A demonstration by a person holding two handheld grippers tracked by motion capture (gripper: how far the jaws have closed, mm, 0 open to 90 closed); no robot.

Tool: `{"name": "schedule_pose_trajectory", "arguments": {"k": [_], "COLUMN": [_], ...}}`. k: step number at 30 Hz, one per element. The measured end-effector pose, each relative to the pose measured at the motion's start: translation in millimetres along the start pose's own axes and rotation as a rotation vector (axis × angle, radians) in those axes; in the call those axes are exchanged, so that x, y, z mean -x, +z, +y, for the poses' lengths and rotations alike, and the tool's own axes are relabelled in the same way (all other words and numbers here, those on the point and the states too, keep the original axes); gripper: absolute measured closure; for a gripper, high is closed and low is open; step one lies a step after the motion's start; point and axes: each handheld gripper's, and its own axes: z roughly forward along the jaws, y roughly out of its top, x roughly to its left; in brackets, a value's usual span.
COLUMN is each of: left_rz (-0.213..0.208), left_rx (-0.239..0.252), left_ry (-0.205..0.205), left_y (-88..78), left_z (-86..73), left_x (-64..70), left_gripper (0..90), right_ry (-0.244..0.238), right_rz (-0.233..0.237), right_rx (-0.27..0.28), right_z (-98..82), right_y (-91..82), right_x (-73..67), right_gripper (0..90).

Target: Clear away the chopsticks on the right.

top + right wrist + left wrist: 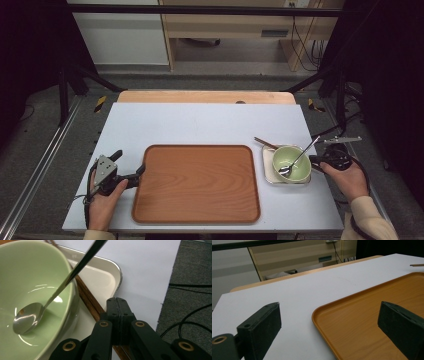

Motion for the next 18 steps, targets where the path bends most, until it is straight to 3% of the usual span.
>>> {"name": "schedule_pose_trajectory", "arguments": {"k": [18], "left_rz": [0.002], "left_rx": [0.000], "left_ry": [0.000], "left_y": [0.0], "left_z": [-0.3], "left_x": [-0.4], "left_gripper": [4.6], "right_ry": [-0.013], "right_rz": [0.013], "right_rx": [0.006], "right_z": [-2.2], "right_y": [-4.9], "right_x": [-4.9], "right_gripper": [87.2]}}
